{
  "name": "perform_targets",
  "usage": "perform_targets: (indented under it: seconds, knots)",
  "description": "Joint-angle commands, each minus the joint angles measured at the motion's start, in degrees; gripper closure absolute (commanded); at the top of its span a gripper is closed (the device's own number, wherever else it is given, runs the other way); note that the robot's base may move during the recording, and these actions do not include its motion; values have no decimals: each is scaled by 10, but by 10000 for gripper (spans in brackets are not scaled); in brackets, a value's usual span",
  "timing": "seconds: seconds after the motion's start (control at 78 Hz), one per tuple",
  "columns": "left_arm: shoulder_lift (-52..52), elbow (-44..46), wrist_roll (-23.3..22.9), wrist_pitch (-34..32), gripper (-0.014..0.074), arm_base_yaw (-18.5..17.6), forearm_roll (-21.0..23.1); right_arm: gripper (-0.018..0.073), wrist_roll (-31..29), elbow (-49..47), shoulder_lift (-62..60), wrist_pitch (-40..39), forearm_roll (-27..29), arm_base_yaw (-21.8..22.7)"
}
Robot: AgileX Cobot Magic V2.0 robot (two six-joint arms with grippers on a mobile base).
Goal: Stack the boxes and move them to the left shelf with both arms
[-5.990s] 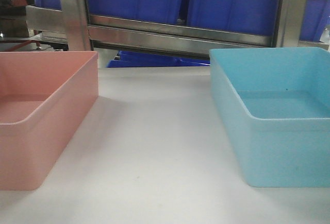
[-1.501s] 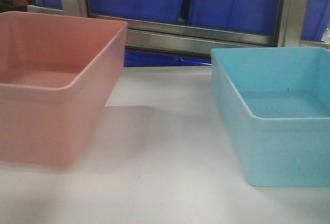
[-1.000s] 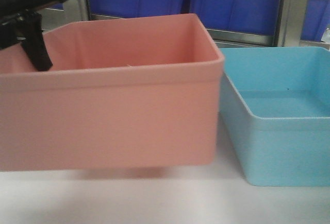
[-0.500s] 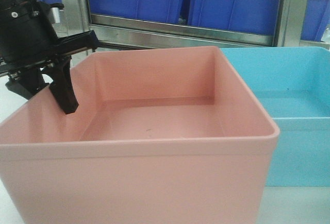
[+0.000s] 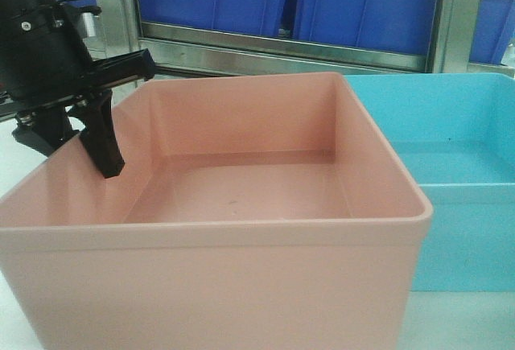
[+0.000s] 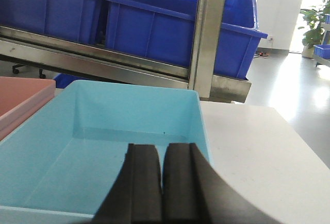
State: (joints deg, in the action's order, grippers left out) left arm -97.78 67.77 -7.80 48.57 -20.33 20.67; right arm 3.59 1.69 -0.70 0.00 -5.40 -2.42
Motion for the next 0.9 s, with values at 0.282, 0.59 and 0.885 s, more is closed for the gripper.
perform_targets:
  seconds: [0.282,0.59,0.885]
  knots:
    - [33,16,-8,-8,284,-4,35,510,-4,-13,-10,-54,-6,0]
    - [109,16,43,-9,260,-4,31,510,-4,-13,-10,-54,-6,0]
    - [237,-64,218,-203,260,-4,32,510,-4,-13,-10,-54,-6,0]
